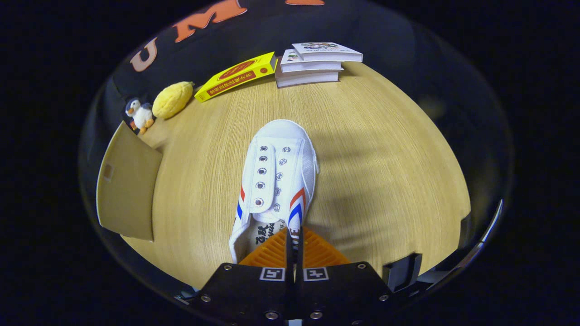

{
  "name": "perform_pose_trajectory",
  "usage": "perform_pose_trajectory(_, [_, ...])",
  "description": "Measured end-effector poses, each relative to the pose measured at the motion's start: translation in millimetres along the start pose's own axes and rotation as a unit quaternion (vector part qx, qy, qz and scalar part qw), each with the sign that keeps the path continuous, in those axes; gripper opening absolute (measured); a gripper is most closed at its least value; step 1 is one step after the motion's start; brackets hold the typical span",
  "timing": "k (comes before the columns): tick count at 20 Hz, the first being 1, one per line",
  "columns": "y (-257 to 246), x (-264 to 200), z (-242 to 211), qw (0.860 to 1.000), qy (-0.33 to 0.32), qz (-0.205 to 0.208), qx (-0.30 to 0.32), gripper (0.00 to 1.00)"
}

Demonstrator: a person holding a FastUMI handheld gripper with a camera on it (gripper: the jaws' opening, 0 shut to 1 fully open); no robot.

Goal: Open the storage box then place both shoes into the box .Put the left shoe in first, then the right shoe, with the right side of both shoes facing outward in a uniform manner.

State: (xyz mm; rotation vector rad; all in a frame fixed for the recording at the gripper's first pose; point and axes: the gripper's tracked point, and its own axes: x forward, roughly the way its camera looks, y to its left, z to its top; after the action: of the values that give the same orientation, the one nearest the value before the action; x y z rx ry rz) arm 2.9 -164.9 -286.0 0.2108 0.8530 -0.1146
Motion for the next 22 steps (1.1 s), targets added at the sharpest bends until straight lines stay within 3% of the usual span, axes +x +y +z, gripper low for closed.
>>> perform_pose_trajectory(2, [9,-4,6,0.997,-0.018,0.043,0.059,0.0])
perform_pose_trajectory(4, [20,-9,11,0.994,-0.032,0.072,0.08,0.0])
perform_pose_trajectory(12, [96,-52,45,0.986,-0.071,0.145,0.045,0.0])
perform_pose_trajectory(22, [261,-115,66,0.971,-0.089,0.221,-0.005,0.0])
